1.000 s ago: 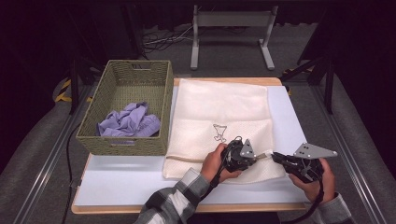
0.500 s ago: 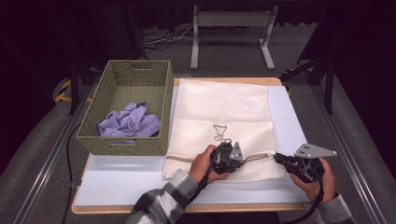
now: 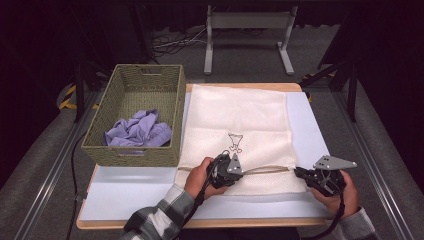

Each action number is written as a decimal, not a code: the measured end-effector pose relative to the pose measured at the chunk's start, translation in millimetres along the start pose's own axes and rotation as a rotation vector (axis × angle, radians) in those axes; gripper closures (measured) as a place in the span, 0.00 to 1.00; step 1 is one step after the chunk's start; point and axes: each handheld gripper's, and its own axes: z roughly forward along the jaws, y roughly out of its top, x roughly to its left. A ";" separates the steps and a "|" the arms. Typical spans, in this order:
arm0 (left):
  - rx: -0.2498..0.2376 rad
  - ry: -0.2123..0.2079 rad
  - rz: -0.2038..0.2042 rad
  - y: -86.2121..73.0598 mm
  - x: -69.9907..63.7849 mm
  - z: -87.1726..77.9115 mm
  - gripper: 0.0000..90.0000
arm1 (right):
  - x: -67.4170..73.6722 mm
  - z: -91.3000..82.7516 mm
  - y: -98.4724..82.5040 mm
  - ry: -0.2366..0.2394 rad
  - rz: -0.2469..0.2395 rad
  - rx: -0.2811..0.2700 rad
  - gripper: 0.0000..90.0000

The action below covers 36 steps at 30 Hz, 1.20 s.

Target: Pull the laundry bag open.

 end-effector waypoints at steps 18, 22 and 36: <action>0.012 0.028 -0.054 -36.8 7.1 -29.3 0.91 | -2.1 2.9 -2.3 -0.013 0.000 0.009 0.97; 0.014 0.039 -0.048 -42.1 8.9 -36.3 0.91 | -2.2 2.5 -2.4 -0.018 -0.002 0.005 0.97; 0.032 0.076 -0.092 -70.3 12.5 -60.3 0.91 | -3.2 2.6 -3.6 -0.021 0.000 0.009 0.97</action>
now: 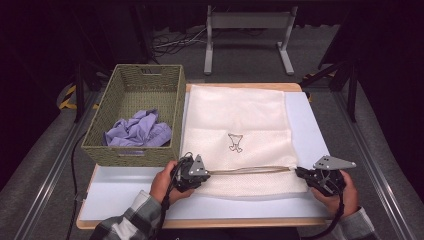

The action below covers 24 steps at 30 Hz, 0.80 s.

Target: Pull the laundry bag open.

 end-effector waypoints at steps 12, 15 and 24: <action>-0.021 0.032 -0.023 -20.5 2.6 -21.8 0.91 | 0.4 -0.9 0.0 0.000 0.001 -0.002 0.97; -0.014 0.041 -0.037 -27.3 3.8 -26.0 0.91 | 0.4 -1.1 0.2 0.001 0.001 -0.004 0.97; -0.001 0.067 -0.053 -41.2 9.1 -36.4 0.91 | 0.6 -2.2 0.5 -0.004 0.002 -0.008 0.97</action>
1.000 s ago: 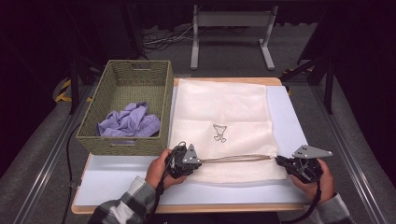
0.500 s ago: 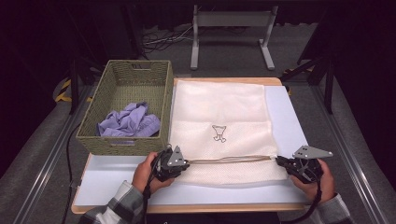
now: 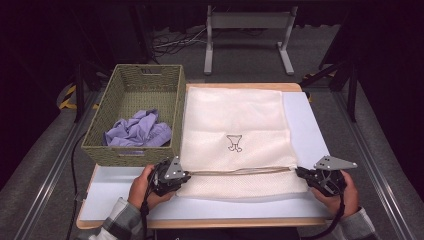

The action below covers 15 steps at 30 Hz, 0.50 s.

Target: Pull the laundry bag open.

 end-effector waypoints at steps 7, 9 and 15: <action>0.005 0.011 -0.035 -15.1 5.9 -6.4 0.91 | -0.3 -0.4 0.1 0.002 0.004 -0.003 0.97; 0.007 0.013 -0.045 -18.5 7.7 -7.7 0.91 | -0.3 -0.5 0.2 0.001 0.003 -0.003 0.97; 0.010 0.019 -0.090 -31.9 15.6 -10.9 0.91 | -1.7 -0.8 -0.4 0.000 0.009 -0.003 0.97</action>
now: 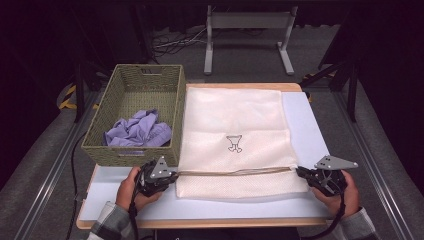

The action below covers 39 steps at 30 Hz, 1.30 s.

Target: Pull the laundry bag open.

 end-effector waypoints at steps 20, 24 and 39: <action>-0.011 0.025 -0.014 -6.3 4.8 -0.9 0.91 | 3.5 2.9 0.4 0.018 -0.007 0.005 0.96; -0.015 0.029 -0.015 -6.2 6.5 -0.7 0.91 | 3.2 4.1 0.9 0.020 -0.003 -0.001 0.96; -0.045 0.036 -0.028 -7.7 4.7 -0.5 0.91 | 3.2 3.7 -1.5 0.037 0.007 -0.017 0.95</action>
